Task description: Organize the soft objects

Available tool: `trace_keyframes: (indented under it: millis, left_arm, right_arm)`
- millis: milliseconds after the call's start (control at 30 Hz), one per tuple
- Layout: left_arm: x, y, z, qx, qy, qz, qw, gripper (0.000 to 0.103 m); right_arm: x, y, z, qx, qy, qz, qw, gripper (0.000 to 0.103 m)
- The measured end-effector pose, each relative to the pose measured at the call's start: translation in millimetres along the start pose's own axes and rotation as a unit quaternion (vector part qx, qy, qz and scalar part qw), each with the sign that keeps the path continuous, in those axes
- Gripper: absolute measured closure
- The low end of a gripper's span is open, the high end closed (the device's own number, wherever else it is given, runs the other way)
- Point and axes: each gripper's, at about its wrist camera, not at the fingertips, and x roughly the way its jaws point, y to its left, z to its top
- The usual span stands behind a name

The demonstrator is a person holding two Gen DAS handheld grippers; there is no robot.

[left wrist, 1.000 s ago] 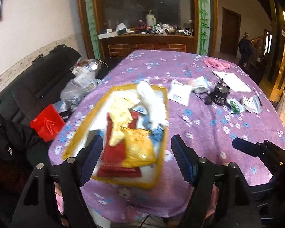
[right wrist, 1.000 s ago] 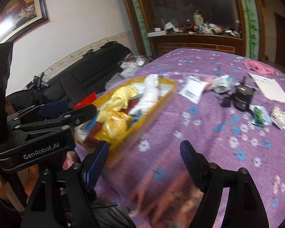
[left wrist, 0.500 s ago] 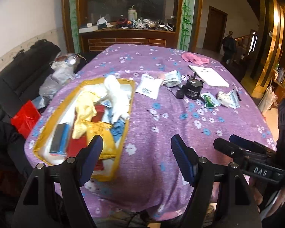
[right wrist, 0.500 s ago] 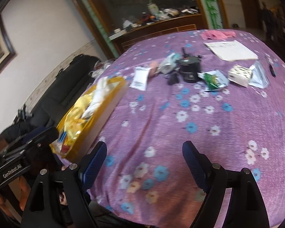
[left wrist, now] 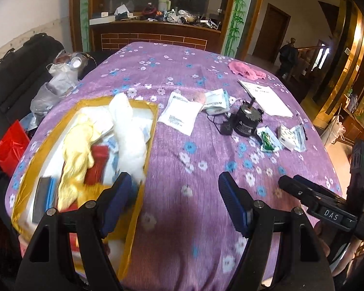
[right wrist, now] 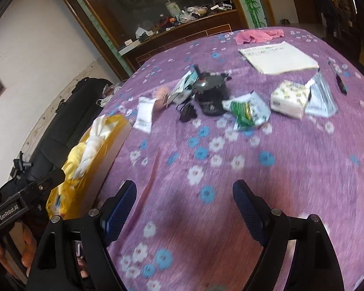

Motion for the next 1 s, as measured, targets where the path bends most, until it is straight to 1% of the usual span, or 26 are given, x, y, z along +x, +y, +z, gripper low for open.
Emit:
trace_keyframes:
  millis: [200, 300, 367, 400, 433, 500, 533, 600, 633, 667, 733, 767, 800, 833, 900, 933, 967, 1000]
  left_arm:
    - [25, -6, 29, 0.005, 0.006, -0.005, 1.0, 0.029]
    - [39, -11, 38, 0.009, 0.014, 0.0, 0.9999, 0.029]
    - [48, -13, 45, 0.012, 0.021, -0.001, 0.9997, 0.029]
    - [53, -12, 48, 0.013, 0.028, -0.002, 0.9995, 0.029]
    - [63, -13, 53, 0.014, 0.046, -0.001, 0.9988, 0.029]
    - [75, -13, 59, 0.015, 0.063, -0.006, 0.9979, 0.029]
    - [84, -13, 65, 0.013, 0.074, -0.006, 0.9972, 0.029]
    - [94, -13, 74, 0.008, 0.08, 0.006, 0.9967, 0.029]
    - [100, -14, 80, 0.011, 0.076, 0.009, 0.997, 0.029]
    - [107, -17, 84, 0.019, 0.079, 0.015, 0.9966, 0.029]
    - [126, -24, 91, 0.033, 0.09, 0.025, 0.9951, 0.029]
    - [135, -28, 94, 0.043, 0.093, 0.025, 0.9944, 0.029]
    - [145, -31, 96, 0.053, 0.098, 0.034, 0.9932, 0.029]
    - [158, -35, 98, 0.059, 0.103, 0.052, 0.9916, 0.029]
    - [170, -39, 98, 0.065, 0.107, 0.059, 0.9903, 0.029]
    - [177, -41, 98, 0.07, 0.118, 0.063, 0.9885, 0.029]
    - [181, -44, 97, 0.076, 0.124, 0.064, 0.9874, 0.029]
    - [184, -47, 97, 0.082, 0.123, 0.063, 0.9869, 0.029]
  right_arm:
    - [15, -16, 51, -0.001, -0.018, -0.027, 0.999, 0.021]
    - [34, -27, 77, -0.001, -0.015, -0.043, 0.999, 0.021]
    - [53, -34, 89, 0.0, 0.002, -0.061, 0.998, 0.021]
    - [62, -37, 95, 0.001, 0.008, -0.064, 0.998, 0.022]
    - [71, -40, 99, -0.002, 0.011, -0.063, 0.998, 0.022]
    - [88, -46, 105, 0.0, 0.015, -0.084, 0.996, 0.024]
    - [96, -50, 106, 0.0, 0.015, -0.088, 0.996, 0.025]
    - [111, -54, 104, 0.005, 0.028, -0.092, 0.995, 0.036]
    - [116, -55, 102, 0.008, 0.031, -0.087, 0.996, 0.036]
    - [120, -55, 100, 0.006, 0.036, -0.085, 0.996, 0.038]
    - [125, -55, 100, 0.004, 0.037, -0.094, 0.995, 0.044]
    - [127, -54, 101, 0.0, 0.035, -0.101, 0.994, 0.047]
    - [127, -53, 99, -0.004, 0.035, -0.107, 0.994, 0.052]
    - [129, -51, 99, -0.01, 0.033, -0.118, 0.992, 0.053]
    - [130, -49, 99, -0.016, 0.033, -0.119, 0.992, 0.057]
    - [130, -48, 100, -0.017, 0.032, -0.117, 0.992, 0.058]
    - [130, -47, 99, -0.018, 0.031, -0.116, 0.993, 0.062]
    - [128, -46, 98, -0.019, 0.031, -0.118, 0.992, 0.063]
